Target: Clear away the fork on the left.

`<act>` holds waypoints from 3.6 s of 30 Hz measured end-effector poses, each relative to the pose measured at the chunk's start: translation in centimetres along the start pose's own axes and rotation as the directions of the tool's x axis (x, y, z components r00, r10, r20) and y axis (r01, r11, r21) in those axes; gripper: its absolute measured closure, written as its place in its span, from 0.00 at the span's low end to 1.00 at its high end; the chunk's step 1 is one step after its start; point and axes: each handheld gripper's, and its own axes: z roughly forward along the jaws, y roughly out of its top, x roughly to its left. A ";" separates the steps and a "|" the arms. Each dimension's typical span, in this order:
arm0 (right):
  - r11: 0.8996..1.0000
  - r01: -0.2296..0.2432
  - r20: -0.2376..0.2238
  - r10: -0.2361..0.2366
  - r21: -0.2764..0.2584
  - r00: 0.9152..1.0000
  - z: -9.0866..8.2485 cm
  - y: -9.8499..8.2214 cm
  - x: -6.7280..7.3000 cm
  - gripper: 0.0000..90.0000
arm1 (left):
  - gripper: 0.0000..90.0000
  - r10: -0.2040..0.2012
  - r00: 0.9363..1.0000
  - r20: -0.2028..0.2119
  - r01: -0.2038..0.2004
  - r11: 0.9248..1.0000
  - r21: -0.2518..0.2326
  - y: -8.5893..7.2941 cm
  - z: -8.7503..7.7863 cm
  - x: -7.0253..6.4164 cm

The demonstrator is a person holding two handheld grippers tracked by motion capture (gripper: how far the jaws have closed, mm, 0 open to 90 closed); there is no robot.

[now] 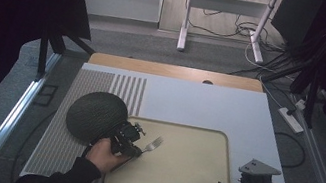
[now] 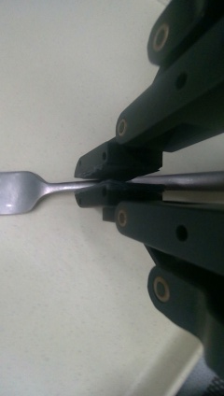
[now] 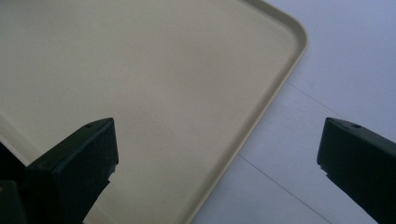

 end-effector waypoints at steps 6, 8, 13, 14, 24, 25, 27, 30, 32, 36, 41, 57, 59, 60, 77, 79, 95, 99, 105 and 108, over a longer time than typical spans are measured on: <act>1.000 0.005 0.001 -0.005 0.001 1.000 0.0 0.0 0.0 0.00 | 0.94 0.070 0.998 -0.007 -0.070 0.996 -0.058 0.2 -0.8 -0.9; 1.000 0.005 0.000 -0.005 0.002 1.000 0.0 0.0 0.0 0.00 | 0.99 0.085 0.996 0.009 -0.085 0.996 -0.005 0.3 0.1 -1.1; 1.000 0.004 0.000 -0.004 0.001 1.000 0.0 0.0 0.0 0.00 | 0.99 0.054 0.999 -0.007 -0.054 0.998 0.011 0.2 0.3 -0.5; 1.000 0.004 0.000 -0.004 0.000 1.000 0.0 0.0 0.0 0.00 | 0.99 0.034 0.999 -0.015 -0.034 0.999 0.015 0.0 0.1 0.0; 1.000 0.005 -0.002 -0.005 -0.001 1.000 0.0 0.0 0.0 0.00 | 0.99 -0.045 0.999 -0.012 0.045 0.999 0.018 -1.0 -0.6 2.2; 1.000 0.005 -0.002 -0.005 0.000 1.000 0.0 0.0 0.0 0.00 | 0.99 -0.050 0.999 -0.015 0.050 0.999 0.019 -1.1 -0.7 2.3; 1.000 0.003 -0.003 -0.003 -0.003 1.000 0.0 0.0 0.0 0.00 | 0.99 -0.066 0.998 -0.015 0.066 0.998 0.017 -1.4 -0.9 2.8; 1.000 0.002 -0.003 -0.002 -0.002 1.000 0.0 0.0 0.0 0.00 | 0.99 -0.070 0.997 -0.022 0.071 0.997 0.017 -1.5 -1.0 3.0; 1.000 0.001 -0.003 -0.001 -0.002 1.000 0.0 0.0 0.0 0.00 | 0.99 -0.076 0.997 -0.029 0.077 0.997 0.020 -1.7 -1.1 3.2; 1.000 0.002 -0.003 -0.002 -0.002 1.000 0.0 0.0 0.0 0.00 | 0.99 -0.086 0.996 -0.023 0.086 0.996 0.016 -2.0 -1.3 3.4; 1.000 0.001 -0.003 -0.001 -0.002 1.000 0.0 0.0 0.0 0.00 | 0.89 -0.078 0.997 -0.011 0.078 0.997 -0.008 -2.0 -1.3 3.4; 1.000 0.001 -0.003 -0.001 -0.001 1.000 0.0 0.0 0.0 0.00 | 0.39 -0.010 1.000 -0.022 0.007 0.990 -0.141 -2.1 -2.1 3.4; 1.000 0.001 -0.004 -0.001 -0.001 1.000 0.0 0.0 0.0 0.00 | 0.31 -0.012 1.000 -0.024 0.008 0.987 -0.158 -2.1 -2.1 3.5; 1.000 0.001 -0.004 -0.001 -0.001 1.000 0.0 0.0 0.0 0.00 | 0.29 -0.016 1.000 -0.021 0.012 0.986 -0.166 -2.2 -2.2 3.5; 1.000 0.002 -0.005 -0.002 -0.003 1.000 0.0 0.0 0.0 0.00 | 0.10 -0.030 1.000 0.003 0.030 0.970 -0.239 -2.9 -3.5 4.2; 1.000 0.001 -0.005 -0.001 -0.002 1.000 0.0 0.0 0.0 0.00 | 0.07 -0.025 1.000 -0.007 0.022 0.967 -0.256 -3.0 -3.6 4.3; 1.000 0.001 -0.005 -0.001 -0.004 1.000 -0.1 0.0 0.0 0.00 | 0.00 -0.007 1.000 -0.020 0.000 0.944 -0.330 -4.4 -4.9 4.6; 1.000 0.001 -0.005 -0.001 -0.003 1.000 0.0 0.0 0.0 0.00 | 0.00 -0.027 1.000 -0.016 0.020 0.940 -0.341 -4.9 -5.3 5.0; 1.000 0.001 -0.004 -0.001 -0.004 1.000 0.0 0.0 0.0 0.00 | 0.00 -0.036 0.999 -0.015 0.028 0.934 -0.357 -5.5 -5.9 5.3; 1.000 0.001 -0.004 -0.001 -0.004 1.000 0.0 0.0 0.0 0.00 | 0.00 -0.037 0.999 -0.024 0.026 0.931 -0.363 -5.8 -6.1 5.3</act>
